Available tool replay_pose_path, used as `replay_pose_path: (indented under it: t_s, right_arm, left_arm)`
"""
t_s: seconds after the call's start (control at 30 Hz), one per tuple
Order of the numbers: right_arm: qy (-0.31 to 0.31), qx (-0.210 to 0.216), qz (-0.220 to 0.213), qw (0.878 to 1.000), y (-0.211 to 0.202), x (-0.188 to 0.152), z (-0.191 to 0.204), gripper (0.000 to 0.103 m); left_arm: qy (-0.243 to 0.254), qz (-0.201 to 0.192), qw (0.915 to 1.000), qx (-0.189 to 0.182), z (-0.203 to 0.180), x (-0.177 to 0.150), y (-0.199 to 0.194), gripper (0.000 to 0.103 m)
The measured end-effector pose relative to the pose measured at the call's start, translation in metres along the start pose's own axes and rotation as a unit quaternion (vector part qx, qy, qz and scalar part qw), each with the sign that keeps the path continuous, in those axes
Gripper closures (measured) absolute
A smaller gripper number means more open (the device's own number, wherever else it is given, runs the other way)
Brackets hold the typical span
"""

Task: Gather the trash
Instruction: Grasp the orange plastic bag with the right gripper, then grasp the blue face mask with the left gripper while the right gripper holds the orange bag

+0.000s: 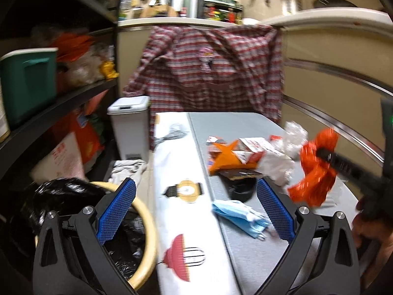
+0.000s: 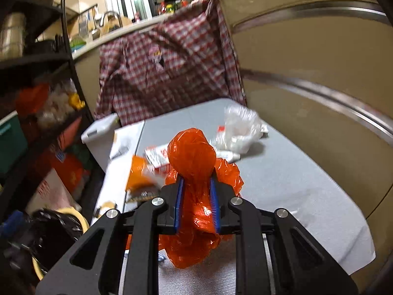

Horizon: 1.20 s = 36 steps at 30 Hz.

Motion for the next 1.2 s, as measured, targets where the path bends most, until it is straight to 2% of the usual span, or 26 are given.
replay_pose_path:
  t_s: [0.1,0.27,0.5,0.57,0.7,0.77,0.8,0.83,1.03,1.2]
  right_arm:
    - [0.001,0.004,-0.015,1.0,-0.011,0.007,-0.003,0.083]
    - [-0.004,0.004,-0.027,1.0,-0.018,0.01,-0.007,0.083]
    - [-0.001,-0.007,-0.024,1.0,-0.012,0.007,-0.021,0.083]
    - [0.001,-0.009,-0.021,1.0,-0.009,0.006,-0.024,0.083]
    - [0.005,-0.011,-0.016,1.0,-0.005,0.004,-0.027,0.083]
    - [0.009,-0.008,-0.014,1.0,-0.003,0.004,-0.027,0.083]
    - [0.009,-0.007,-0.014,1.0,-0.003,0.004,-0.026,0.083]
    - [0.007,-0.005,-0.015,1.0,-0.003,0.004,-0.024,0.083]
    - [-0.001,0.002,-0.027,1.0,-0.009,0.007,-0.017,0.083]
    - [0.0,0.013,-0.034,0.999,-0.017,0.011,-0.008,0.083]
  left_arm:
    - [0.012,0.017,0.9997,-0.016,-0.012,-0.003,0.015,0.007]
    - [-0.003,0.064,0.9972,-0.038,-0.028,-0.017,0.051,0.007]
    - [-0.012,0.103,0.9937,-0.044,-0.042,-0.032,0.084,0.009]
    - [-0.018,0.11,0.9929,-0.041,-0.045,-0.034,0.092,0.022]
    - [-0.047,0.146,0.9863,-0.06,-0.042,-0.042,0.106,0.068]
    - [-0.058,0.151,0.9847,-0.065,-0.039,-0.046,0.107,0.079]
    - [-0.06,0.148,0.9851,-0.064,-0.037,-0.046,0.106,0.089]
    - [-0.061,0.148,0.9848,-0.068,-0.036,-0.045,0.105,0.095]
    - [-0.059,0.113,0.9896,-0.067,-0.028,-0.025,0.08,0.098]
    - [-0.051,0.075,0.9949,-0.044,-0.013,0.0,0.047,0.099]
Point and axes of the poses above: each gripper's, at about its wrist camera, not at the fingertips, and y roughly the way its jaws point, z to its left, x to its top, the point moved 1 cm from there along y, roughly the way its jaws point, and after that the axes turned 3 degrees about -x, right-handed, at the moved point
